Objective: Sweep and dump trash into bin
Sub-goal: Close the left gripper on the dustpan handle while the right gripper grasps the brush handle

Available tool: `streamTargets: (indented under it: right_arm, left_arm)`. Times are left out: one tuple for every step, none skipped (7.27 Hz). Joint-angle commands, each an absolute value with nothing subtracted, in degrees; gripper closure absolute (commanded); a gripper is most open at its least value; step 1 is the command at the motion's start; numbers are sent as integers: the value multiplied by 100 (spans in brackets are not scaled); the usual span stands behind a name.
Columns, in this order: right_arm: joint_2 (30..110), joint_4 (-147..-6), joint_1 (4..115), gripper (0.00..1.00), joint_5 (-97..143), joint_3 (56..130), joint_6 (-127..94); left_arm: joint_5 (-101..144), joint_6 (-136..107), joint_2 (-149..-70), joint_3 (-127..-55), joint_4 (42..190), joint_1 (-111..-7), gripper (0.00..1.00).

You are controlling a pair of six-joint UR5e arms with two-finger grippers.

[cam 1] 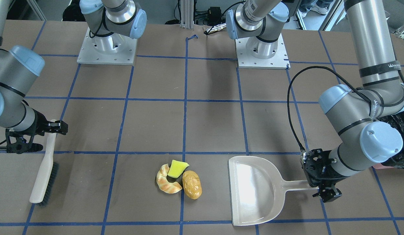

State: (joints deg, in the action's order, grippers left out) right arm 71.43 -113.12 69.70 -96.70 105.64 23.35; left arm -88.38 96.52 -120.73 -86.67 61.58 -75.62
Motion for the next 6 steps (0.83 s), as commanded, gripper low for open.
streamTargets:
  right_arm:
    - [7119, -11312, 6970, 45, -9668, 10564, 2320]
    - [7128, -11312, 6961, 56, -9668, 10556, 2312]
    - [7128, -11303, 6970, 67, -9668, 10556, 2312]
    - [7128, -11294, 6970, 75, -9668, 10556, 2312]
    - [7145, -11285, 6970, 80, -9668, 10547, 2312]
    - [7172, -11276, 6970, 81, -9668, 10529, 2285]
  left_arm:
    - [-8833, 9668, -12172, -8684, 6152, -7559, 2]
    - [-8824, 9668, -12182, -8666, 6152, -7559, 7]
    - [-8824, 9677, -12182, -8657, 6152, -7567, 21]
    - [-8824, 9685, -12190, -8675, 6152, -7559, 24]
    - [-8816, 9686, -12190, -8657, 6152, -7559, 29]
    - [-8815, 9686, -12199, -8675, 6152, -7559, 32]
